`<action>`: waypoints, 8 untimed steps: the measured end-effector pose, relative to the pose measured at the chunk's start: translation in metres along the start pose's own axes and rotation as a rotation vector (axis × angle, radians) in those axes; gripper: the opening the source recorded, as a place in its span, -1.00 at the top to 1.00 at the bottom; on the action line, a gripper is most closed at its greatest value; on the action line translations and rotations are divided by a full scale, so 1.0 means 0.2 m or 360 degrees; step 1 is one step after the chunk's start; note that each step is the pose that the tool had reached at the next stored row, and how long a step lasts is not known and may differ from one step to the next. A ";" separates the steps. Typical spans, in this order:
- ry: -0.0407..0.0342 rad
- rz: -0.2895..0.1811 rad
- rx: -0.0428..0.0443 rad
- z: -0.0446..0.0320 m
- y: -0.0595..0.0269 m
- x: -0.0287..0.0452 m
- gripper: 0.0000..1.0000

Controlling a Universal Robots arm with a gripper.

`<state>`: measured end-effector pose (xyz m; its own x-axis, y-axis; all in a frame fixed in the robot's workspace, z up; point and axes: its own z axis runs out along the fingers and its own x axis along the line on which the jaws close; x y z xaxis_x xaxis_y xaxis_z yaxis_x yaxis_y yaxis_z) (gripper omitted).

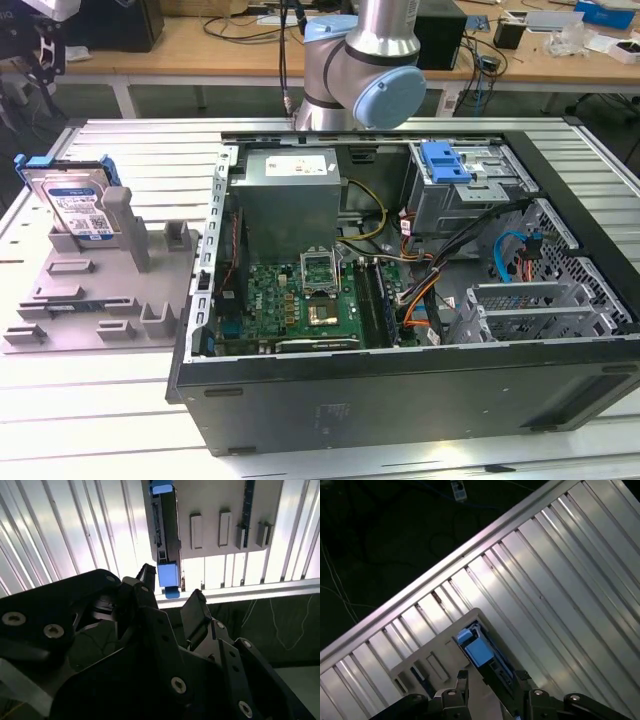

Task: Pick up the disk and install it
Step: 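Pick up the disk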

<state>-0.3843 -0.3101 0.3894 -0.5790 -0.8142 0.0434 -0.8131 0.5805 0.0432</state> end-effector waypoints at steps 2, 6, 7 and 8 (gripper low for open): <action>0.0002 -0.0059 0.0003 0.000 0.000 0.000 0.04; 0.0009 -0.0198 0.0009 0.000 0.000 0.000 0.04; 0.0010 -0.0229 0.0010 0.000 0.000 0.000 0.04; 0.0012 -0.0280 0.0012 0.000 0.000 0.000 0.04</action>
<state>-0.3843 -0.3101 0.3894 -0.4274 -0.9030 0.0434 -0.9022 0.4291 0.0431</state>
